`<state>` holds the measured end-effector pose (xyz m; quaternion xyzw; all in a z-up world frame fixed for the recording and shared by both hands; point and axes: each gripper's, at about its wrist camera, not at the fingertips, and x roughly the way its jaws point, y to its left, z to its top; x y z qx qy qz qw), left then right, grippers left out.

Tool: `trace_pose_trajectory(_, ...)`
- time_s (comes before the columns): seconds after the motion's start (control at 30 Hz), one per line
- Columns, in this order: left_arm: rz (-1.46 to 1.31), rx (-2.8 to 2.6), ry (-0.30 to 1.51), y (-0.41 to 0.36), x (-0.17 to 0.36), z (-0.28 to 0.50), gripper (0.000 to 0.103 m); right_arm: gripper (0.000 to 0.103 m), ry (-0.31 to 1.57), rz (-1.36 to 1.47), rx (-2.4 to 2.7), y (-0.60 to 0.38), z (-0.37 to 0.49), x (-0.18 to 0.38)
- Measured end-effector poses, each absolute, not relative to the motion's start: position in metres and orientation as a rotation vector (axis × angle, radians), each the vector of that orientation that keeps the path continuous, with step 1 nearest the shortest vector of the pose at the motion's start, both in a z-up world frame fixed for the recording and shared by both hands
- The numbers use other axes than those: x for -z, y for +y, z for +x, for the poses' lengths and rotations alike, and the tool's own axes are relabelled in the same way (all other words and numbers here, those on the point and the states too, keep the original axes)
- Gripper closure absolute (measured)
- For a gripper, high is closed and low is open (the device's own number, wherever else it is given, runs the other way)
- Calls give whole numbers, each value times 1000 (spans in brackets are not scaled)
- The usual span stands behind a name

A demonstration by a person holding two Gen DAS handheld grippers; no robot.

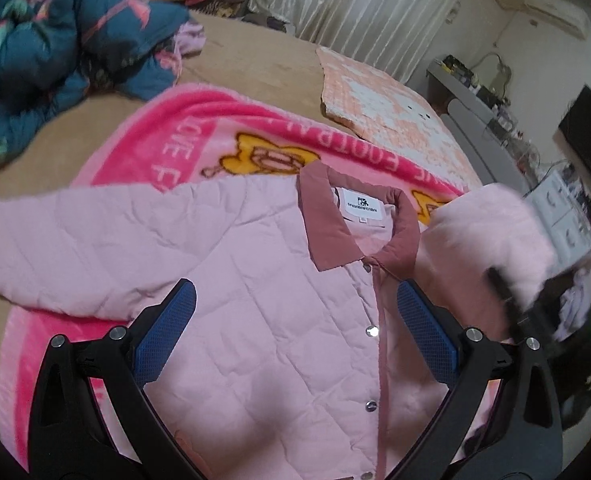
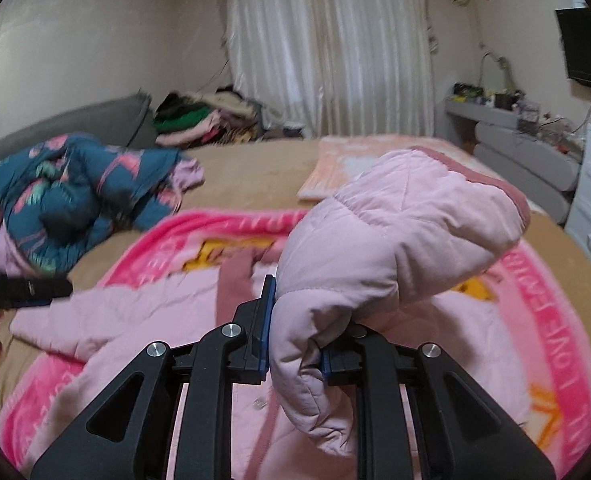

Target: Fold large clothes

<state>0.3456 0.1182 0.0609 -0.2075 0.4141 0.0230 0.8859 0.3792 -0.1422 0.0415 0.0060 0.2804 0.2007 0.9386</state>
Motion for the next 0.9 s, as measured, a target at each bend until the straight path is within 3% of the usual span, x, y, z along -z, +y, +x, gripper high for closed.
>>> trace_pose_trajectory(0.23,-513,-4,894,128,-34,348,9,83,731,-37,-496,-86,369,22)
trace_pose_trajectory(0.53,-644,78,929,129,-12,349,9,69,835,-116,-571,-58,346,57)
trace_pose_trajectory(0.57,-655,78,933,130,-9,348,9,65,838,-123,-578,-56,343,56)
trace_pose_trajectory(0.63,-656,71,956,129,-1,348,9,47,850,-105,-615,-55,338,54)
trace_pose_trajectory(0.67,-666,74,968,129,3,348,9,30,860,-87,-633,-58,337,52)
trace_pose_trajectory(0.7,-683,83,980,129,7,348,9,23,870,-70,-651,-61,334,50)
trace_pose_trajectory(0.9,-790,113,1095,121,51,350,9,20,863,-21,-650,-95,315,33)
